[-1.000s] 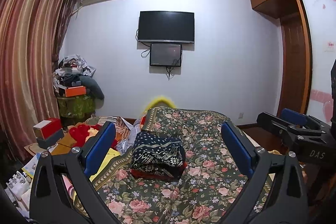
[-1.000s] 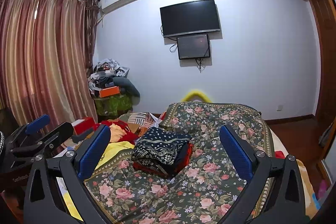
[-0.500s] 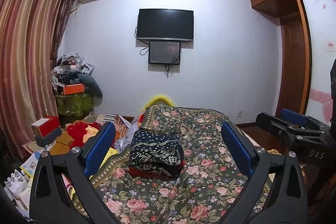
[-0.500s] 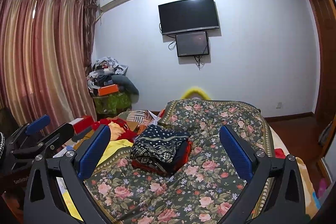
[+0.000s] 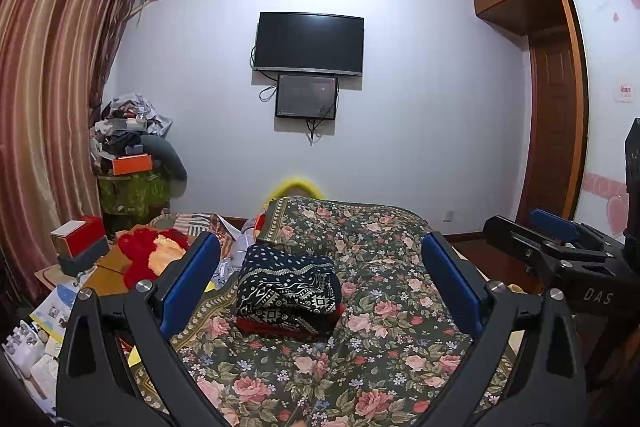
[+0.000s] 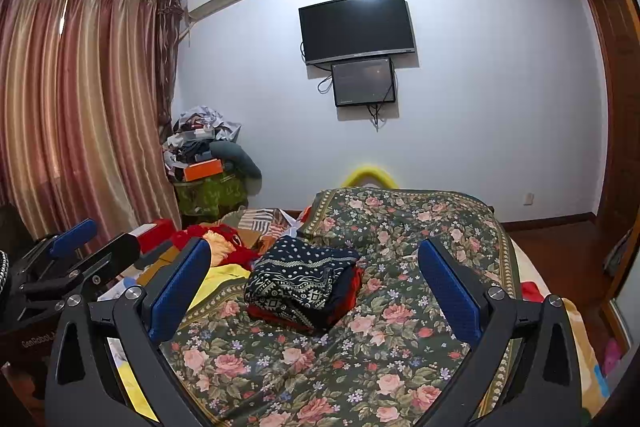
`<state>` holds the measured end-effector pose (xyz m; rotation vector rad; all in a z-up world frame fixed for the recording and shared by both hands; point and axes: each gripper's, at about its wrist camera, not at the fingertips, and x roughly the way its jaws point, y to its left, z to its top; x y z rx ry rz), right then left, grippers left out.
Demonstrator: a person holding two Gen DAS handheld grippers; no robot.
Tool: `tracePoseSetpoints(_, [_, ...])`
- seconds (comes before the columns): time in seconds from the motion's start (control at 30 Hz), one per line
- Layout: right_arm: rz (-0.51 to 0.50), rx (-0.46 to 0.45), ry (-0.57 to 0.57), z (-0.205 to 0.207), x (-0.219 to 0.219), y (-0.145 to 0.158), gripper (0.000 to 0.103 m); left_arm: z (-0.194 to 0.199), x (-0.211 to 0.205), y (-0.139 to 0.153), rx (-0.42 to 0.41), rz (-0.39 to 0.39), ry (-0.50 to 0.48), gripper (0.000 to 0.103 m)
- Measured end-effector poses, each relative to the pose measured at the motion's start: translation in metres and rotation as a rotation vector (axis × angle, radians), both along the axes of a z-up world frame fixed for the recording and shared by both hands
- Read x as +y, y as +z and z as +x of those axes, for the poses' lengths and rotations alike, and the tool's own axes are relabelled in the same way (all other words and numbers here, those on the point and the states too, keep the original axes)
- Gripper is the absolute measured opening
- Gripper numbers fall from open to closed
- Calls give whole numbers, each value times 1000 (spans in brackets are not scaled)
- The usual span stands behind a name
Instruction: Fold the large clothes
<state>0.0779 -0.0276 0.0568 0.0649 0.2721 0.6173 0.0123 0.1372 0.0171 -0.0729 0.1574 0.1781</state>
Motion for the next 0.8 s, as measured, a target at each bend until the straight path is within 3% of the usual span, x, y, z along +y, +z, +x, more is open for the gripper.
tracePoseSetpoints(0.8, [-1,-3,-7,-1,3,-2,103,-1,-6,3,-1,6,-12,102])
